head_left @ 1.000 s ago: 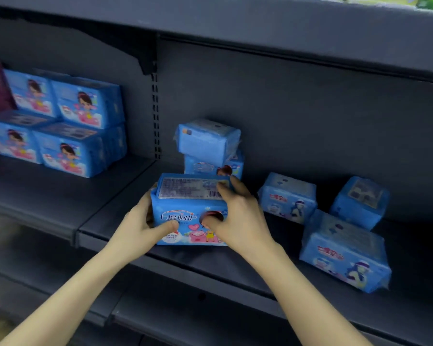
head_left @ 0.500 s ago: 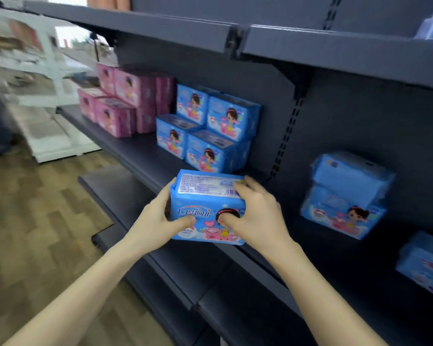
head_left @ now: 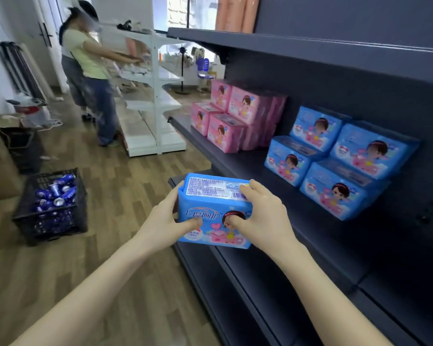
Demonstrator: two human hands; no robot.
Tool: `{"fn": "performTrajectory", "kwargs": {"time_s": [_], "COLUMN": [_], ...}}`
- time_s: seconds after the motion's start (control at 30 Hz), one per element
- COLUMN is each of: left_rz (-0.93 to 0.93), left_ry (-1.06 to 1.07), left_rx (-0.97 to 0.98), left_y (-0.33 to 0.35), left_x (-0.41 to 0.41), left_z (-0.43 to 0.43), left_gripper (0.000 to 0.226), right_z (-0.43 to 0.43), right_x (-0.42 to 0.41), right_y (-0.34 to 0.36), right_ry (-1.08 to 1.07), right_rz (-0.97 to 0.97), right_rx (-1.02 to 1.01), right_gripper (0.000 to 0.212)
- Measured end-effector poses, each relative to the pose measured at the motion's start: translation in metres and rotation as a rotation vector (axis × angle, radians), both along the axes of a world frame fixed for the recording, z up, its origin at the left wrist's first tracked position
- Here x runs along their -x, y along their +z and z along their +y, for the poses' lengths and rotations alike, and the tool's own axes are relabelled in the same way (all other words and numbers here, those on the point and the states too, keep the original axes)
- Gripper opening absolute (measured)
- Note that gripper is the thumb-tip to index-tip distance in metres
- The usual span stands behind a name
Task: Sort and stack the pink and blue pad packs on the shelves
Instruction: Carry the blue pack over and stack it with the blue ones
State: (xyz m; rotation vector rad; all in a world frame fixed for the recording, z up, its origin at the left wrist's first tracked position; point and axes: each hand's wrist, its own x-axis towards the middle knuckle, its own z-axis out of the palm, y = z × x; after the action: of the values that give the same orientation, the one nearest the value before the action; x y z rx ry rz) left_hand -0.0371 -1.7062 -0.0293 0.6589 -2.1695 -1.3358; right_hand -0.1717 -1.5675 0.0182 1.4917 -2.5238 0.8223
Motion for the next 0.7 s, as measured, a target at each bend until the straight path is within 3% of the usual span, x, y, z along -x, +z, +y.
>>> {"fn": "performTrajectory", "kwargs": {"time_s": [0.37, 0.7], "left_rz": [-0.028, -0.026], "left_ry": [0.140, 0.192], "left_rx": [-0.017, -0.015], "left_y": [-0.008, -0.006], "left_x": [-0.053, -0.039], "left_z": [-0.079, -0.113], "left_gripper": [0.068, 0.063], "right_z": [-0.102, -0.145], "right_x": [-0.034, -0.014], "right_y": [-0.004, -0.003], "right_ry": [0.144, 0.219], "right_rz": [-0.009, -0.019], "right_rx": [-0.005, -0.034], "right_gripper": [0.028, 0.023]}}
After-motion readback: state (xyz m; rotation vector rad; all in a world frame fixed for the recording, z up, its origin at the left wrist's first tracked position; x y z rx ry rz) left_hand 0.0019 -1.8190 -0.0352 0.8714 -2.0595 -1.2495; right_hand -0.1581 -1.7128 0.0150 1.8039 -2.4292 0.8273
